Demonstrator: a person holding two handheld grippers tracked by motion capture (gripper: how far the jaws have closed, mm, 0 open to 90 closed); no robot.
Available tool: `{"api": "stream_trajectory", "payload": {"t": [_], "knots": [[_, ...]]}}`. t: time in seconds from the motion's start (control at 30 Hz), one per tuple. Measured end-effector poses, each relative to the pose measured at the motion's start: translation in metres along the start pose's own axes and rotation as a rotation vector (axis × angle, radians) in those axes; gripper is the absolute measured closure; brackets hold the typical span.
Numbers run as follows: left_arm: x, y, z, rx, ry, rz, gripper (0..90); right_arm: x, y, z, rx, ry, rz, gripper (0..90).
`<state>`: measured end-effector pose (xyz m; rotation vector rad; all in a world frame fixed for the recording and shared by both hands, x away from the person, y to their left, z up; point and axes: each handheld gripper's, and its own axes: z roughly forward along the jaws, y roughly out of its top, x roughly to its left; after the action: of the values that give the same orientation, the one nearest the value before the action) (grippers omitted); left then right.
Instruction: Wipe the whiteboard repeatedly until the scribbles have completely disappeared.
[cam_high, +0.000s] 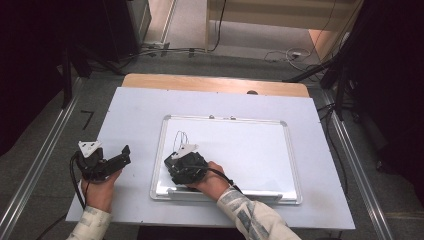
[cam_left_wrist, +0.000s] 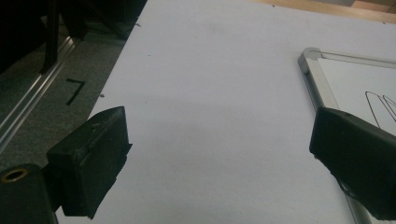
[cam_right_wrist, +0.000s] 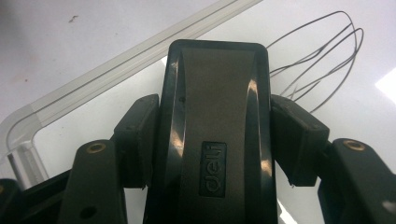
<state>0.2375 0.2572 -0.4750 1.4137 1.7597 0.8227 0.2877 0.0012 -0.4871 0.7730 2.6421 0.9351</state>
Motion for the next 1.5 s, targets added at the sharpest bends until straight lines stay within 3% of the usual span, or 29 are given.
{"api": "stream_trajectory", "payload": {"t": [0.23, 0.53, 0.9, 1.0, 1.23, 1.33, 1.4, 1.5], "knots": [[0.001, 0.000, -0.001, -0.003, 0.001, -0.003, 5.1, -0.001, 0.001, 0.001, -0.003, -0.001, 0.016, 36.9], [0.002, -0.001, -0.001, -0.004, 0.002, -0.008, 5.1, -0.028, 0.000, 0.001, 0.002, -0.069, 0.083, 36.9], [-0.001, 0.000, 0.001, 0.001, -0.003, -0.001, 5.1, 0.001, 0.003, 0.003, -0.002, 0.033, -0.049, 37.1], [0.001, 0.000, 0.000, 0.001, -0.003, -0.002, 5.1, -0.001, 0.001, 0.001, 0.007, 0.034, -0.047, 37.0], [0.001, 0.000, -0.001, -0.002, -0.001, -0.003, 5.1, -0.022, -0.008, -0.007, 0.016, -0.007, 0.009, 37.0], [0.000, 0.000, 0.000, 0.000, 0.001, -0.004, 5.1, -0.020, -0.009, -0.008, 0.020, 0.002, -0.004, 37.1], [0.000, 0.000, 0.000, -0.001, 0.000, -0.002, 5.1, -0.017, -0.010, -0.009, 0.020, 0.030, -0.046, 37.1], [-0.001, 0.000, 0.001, 0.000, -0.001, -0.001, 5.1, -0.014, -0.010, -0.009, 0.019, 0.048, -0.070, 37.1]]}}
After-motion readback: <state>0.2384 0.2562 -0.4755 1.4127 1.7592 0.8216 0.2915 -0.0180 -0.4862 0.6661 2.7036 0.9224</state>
